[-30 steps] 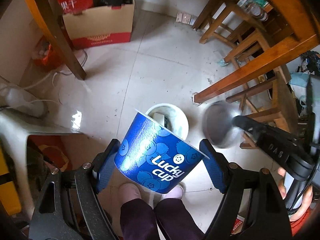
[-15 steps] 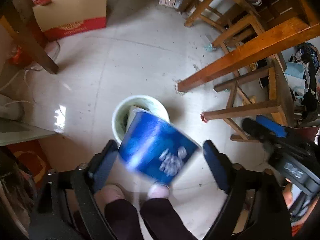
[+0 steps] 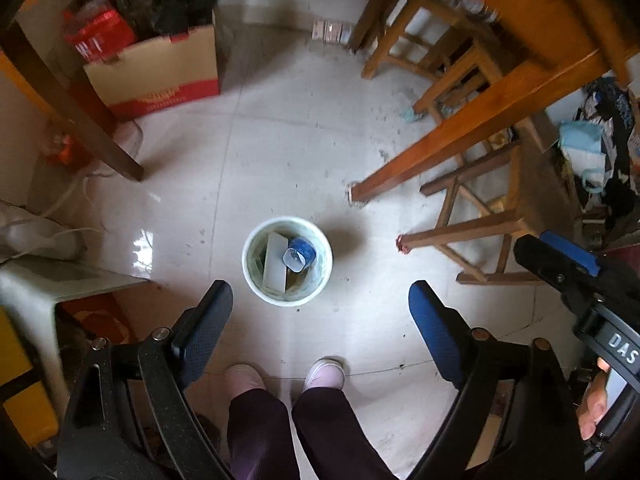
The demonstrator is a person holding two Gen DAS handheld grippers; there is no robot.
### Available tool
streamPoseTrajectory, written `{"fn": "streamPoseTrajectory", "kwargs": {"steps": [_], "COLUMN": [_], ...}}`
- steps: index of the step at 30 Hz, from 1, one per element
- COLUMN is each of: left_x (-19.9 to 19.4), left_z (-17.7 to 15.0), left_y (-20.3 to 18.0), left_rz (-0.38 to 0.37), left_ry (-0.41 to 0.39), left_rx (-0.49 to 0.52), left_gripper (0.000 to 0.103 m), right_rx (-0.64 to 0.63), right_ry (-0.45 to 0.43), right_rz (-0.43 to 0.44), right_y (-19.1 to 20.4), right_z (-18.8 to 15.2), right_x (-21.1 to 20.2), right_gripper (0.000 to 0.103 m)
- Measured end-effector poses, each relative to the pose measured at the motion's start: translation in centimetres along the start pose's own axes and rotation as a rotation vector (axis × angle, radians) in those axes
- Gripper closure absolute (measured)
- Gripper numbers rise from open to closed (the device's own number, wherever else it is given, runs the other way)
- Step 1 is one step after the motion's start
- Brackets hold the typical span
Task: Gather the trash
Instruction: 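Move both tools back up toward the table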
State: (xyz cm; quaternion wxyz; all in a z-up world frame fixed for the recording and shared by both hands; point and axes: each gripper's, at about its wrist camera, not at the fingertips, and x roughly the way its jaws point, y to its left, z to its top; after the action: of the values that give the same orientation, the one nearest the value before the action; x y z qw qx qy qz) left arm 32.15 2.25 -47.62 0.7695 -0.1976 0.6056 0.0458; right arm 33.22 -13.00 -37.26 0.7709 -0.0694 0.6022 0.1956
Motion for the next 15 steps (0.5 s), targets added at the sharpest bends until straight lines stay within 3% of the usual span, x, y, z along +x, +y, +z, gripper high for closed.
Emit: {"fn": "streamPoseTrajectory", "kwargs": {"steps": [9,15], "left_x": [-15.3,-24.2], "left_z": [1.3,1.4], "left_y": [-1.6,-2.5], "left_rz": [0.046,0.041], "left_ry": [-0.160,-0.257], "left_rx": [0.042,0.086], "left_gripper": [0.013,0.013], "right_rx": [-0.001,0.013], "right_ry": [-0.098,-0.222], "right_rz": [0.018,0.009], "right_y": [2.0,3.5], "right_z": [2.8,3.5], "right_x": [-11.6,-19.7], "right_gripper": [0.055,0.055]}}
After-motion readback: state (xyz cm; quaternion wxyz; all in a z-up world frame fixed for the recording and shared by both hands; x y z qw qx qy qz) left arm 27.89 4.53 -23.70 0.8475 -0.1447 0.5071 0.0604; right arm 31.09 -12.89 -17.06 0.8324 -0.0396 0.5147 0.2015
